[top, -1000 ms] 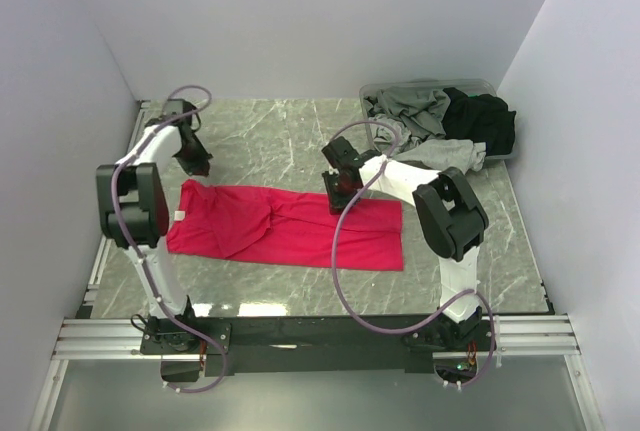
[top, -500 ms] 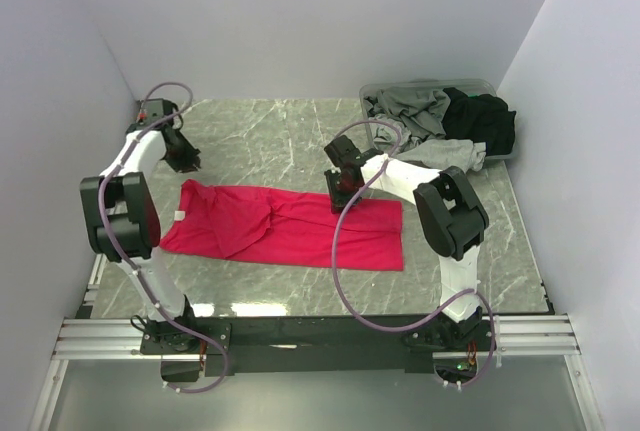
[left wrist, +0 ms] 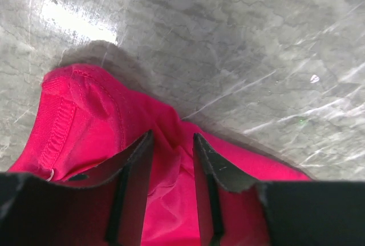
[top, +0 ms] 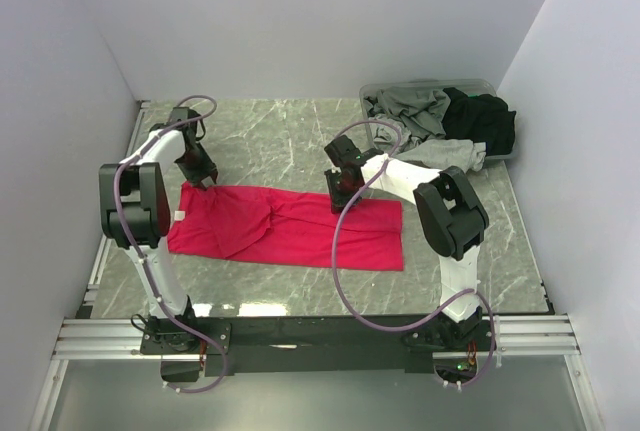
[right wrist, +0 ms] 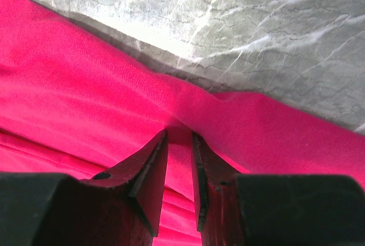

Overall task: Fold and stack the t-shirts
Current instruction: Fold the tshirt

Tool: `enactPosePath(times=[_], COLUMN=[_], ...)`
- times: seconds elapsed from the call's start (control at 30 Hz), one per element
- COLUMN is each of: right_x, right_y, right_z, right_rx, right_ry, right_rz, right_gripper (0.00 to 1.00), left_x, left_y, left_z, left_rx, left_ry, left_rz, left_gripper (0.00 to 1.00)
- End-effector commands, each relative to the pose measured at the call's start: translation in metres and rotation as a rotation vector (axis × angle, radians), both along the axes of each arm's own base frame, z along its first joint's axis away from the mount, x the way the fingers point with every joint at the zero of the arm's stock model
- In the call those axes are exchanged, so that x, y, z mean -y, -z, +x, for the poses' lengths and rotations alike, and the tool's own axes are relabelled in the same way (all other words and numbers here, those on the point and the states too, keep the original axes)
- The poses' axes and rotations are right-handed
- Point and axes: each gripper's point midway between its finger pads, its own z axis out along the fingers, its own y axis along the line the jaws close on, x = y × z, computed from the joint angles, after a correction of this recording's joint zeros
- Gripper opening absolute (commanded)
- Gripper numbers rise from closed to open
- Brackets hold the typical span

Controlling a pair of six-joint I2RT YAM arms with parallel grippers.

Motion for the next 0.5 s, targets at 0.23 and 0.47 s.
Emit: enactPosePath(times=[0.23, 0.47], right_x=[0.016, 0.018], right_y=[0.019, 0.022], right_z=[-0.005, -0.006], right_rx=[-0.038, -0.047], right_ry=[0.03, 0.033], right_rz=[-0.066, -0.071], right_gripper=[0.31, 0.31], left_x=[-0.003, -0.006], left_y=[0.008, 0.008], left_z=[-0.011, -0.013], left_rx=[-0.056, -0.051], left_ry=[0.033, 0.024], left_rz=[0.045, 0.066], left_gripper=[0.38, 0.07])
